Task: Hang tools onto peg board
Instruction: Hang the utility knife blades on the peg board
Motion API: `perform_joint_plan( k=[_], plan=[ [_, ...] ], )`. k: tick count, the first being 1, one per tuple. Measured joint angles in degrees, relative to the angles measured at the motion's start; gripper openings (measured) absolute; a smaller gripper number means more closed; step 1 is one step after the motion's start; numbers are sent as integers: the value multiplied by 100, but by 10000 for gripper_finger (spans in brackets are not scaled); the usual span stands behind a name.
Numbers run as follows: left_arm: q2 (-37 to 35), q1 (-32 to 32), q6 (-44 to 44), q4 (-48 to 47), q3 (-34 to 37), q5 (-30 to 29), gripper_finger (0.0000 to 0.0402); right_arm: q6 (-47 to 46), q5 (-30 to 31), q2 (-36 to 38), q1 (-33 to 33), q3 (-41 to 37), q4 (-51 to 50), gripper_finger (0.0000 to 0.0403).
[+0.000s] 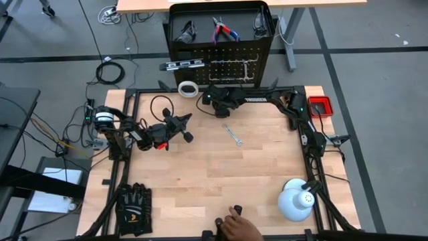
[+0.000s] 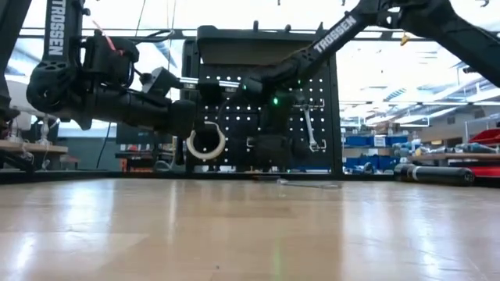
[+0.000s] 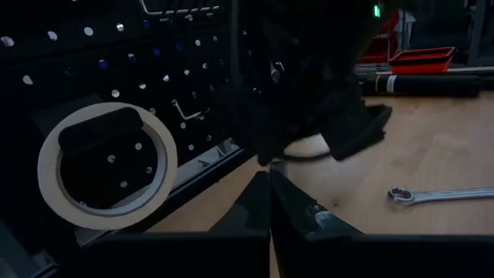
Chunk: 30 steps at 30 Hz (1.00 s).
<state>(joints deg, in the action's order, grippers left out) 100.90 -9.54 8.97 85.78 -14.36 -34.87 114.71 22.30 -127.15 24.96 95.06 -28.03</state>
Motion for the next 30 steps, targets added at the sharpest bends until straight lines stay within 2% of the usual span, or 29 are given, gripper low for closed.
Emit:
perform_joint_plan(
  k=[6, 11, 15, 18, 21, 30],
  plan=[
    [0, 0, -17, -46, 1, 0, 0, -809, -413, 280, -97, 123, -264, 3],
    [0, 0, -20, -31, 1, 2, 0, -2175, -1259, 478, -97, 139, -256, 4],
    [0, -2, -20, -27, 1, 2, 0, -2802, -1732, 469, -57, 136, -307, 4],
    [0, -2, -20, -8, 1, 2, 0, -3102, -2038, 469, 73, 136, -439, 4],
    [0, -2, -22, 11, 1, 2, 0, -3342, -2087, 469, 240, 136, -521, 4],
    [0, -2, -28, 21, 1, 2, 0, -3310, -2285, 454, 551, 136, -910, 3]
  ],
)
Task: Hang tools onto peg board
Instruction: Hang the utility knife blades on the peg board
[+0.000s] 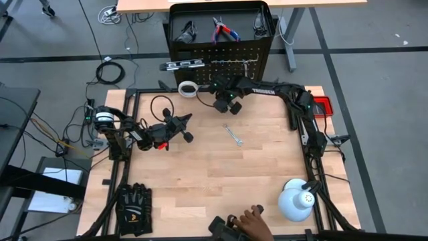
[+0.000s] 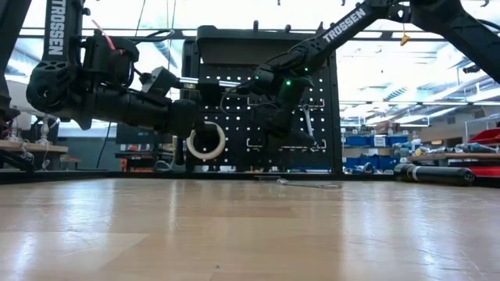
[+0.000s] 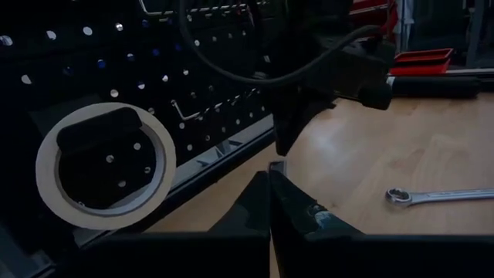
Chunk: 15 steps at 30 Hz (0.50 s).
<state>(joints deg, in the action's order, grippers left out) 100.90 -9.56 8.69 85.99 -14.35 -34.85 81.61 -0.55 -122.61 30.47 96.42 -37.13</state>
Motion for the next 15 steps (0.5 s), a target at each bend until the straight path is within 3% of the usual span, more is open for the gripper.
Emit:
perform_joint_plan(
  k=[15],
  plan=[
    [0, 2, -57, -17, -106, 114, 0, 344, 292, -15, 75, -96, 165, 3]
  ],
)
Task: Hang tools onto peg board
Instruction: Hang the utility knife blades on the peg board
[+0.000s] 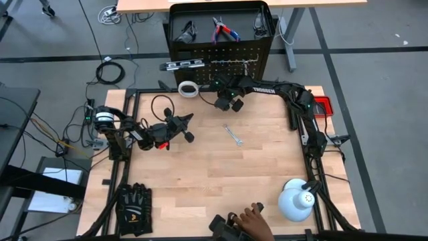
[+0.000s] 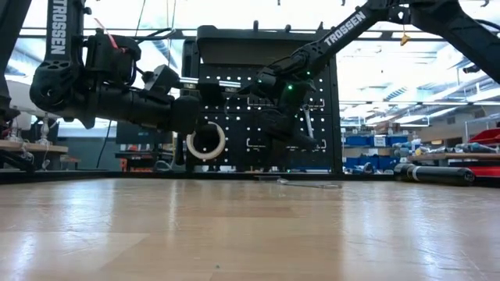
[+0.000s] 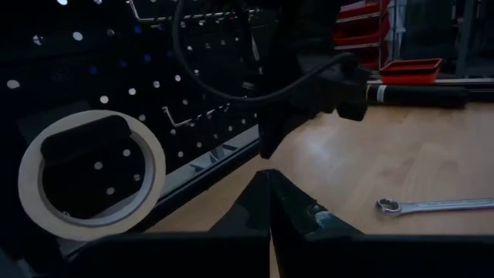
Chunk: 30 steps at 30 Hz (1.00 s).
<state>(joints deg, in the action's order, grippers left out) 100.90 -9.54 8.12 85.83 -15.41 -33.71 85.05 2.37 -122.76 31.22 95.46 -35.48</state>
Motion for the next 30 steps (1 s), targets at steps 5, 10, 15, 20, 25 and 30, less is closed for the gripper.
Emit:
perform_joint_plan(
  k=[5, 10, 15, 20, 25, 30],
  plan=[
    [0, 0, 0, 1, -11, -1, 0, 48, 10, -65, 15, 4, 89, 3],
    [1, 0, -12, -55, -12, 21, 0, 345, 406, -267, -7, 2, 177, 3],
    [2, 0, -11, -57, -12, 32, 0, 318, 368, -269, -7, 15, 203, 3],
    [2, 0, -6, -36, -12, 34, 0, 201, 104, -275, 29, -5, 293, 3],
    [2, 0, 11, -53, -12, 37, 0, 5, -85, -275, 33, -98, 153, 3],
    [2, 0, 20, -62, -12, 37, 0, -97, -81, -271, -49, -179, 12, 3]
  ],
)
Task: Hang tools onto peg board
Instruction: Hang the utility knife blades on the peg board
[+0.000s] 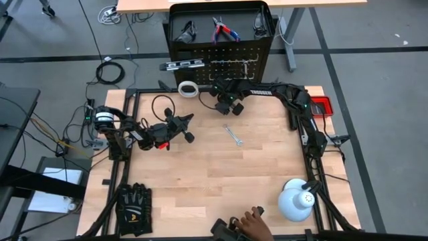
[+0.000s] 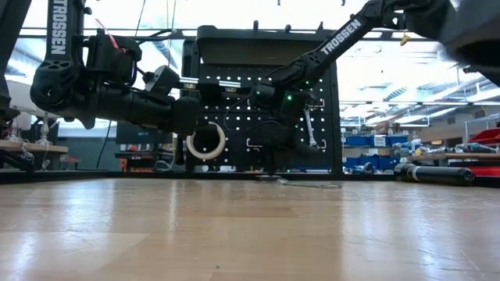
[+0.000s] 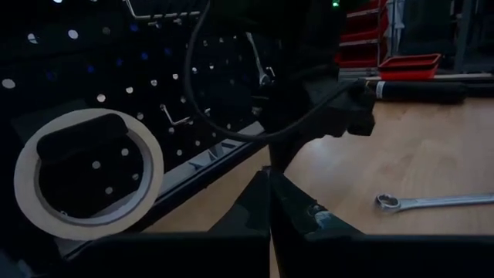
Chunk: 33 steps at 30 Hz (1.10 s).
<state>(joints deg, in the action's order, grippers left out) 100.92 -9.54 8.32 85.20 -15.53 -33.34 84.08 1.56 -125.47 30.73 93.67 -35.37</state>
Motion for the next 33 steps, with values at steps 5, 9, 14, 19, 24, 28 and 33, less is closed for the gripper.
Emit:
perform_joint_plan(
  k=[5, 9, 14, 19, 24, 28, 33],
  plan=[
    [0, 0, -1, 12, 0, 0, 0, -39, 76, 128, -257, 1, -830, 3],
    [0, 0, -1, 5, 0, 0, 0, -233, 217, 369, -526, -31, -1275, 3],
    [0, 0, -1, 12, 0, 0, 0, -798, 132, 708, -664, -9, -1184, 3],
    [0, 0, -3, 14, 0, 11, 0, -2013, -116, 693, -573, -19, -1180, 17],
    [0, 0, -3, 12, 0, 66, 0, -3333, -331, 653, -368, -20, -1312, 61],
    [0, 0, -3, 9, 0, 66, 0, -3640, -446, 653, -244, -20, -1652, 116],
    [0, 0, -3, 12, 0, 66, 0, -3637, -466, 653, -254, -162, -1582, 173]
  ],
)
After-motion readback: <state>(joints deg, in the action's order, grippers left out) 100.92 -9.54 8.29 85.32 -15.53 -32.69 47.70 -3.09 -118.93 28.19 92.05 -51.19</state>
